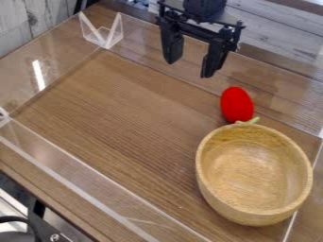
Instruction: Move the red object to the left side of the table
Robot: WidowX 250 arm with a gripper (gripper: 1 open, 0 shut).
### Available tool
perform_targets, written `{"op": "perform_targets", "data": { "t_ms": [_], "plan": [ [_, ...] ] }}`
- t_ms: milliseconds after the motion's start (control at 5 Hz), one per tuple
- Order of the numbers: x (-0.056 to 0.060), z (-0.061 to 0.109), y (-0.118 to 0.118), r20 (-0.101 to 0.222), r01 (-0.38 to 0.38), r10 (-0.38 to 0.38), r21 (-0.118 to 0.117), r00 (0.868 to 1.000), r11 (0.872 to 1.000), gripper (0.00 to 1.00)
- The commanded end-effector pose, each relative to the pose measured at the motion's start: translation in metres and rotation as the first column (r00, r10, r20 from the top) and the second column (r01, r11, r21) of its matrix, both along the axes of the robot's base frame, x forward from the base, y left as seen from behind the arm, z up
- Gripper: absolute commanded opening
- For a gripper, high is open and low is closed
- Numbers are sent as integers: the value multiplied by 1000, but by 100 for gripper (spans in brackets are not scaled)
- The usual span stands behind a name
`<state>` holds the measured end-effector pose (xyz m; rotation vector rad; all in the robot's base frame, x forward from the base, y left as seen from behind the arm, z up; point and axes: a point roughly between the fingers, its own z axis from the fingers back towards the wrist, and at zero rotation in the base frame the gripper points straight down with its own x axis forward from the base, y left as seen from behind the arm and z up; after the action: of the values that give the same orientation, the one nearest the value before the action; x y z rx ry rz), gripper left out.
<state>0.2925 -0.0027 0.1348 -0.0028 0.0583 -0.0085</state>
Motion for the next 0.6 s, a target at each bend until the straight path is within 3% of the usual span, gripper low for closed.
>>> {"op": "perform_targets", "data": {
  "t_ms": [0, 400],
  "plan": [
    [-4, -8, -4, -22, 8, -8, -5, 1000, 1000, 100],
    [11, -30, -24, 1, -135, 135, -13, 991, 991, 100]
  ]
}}
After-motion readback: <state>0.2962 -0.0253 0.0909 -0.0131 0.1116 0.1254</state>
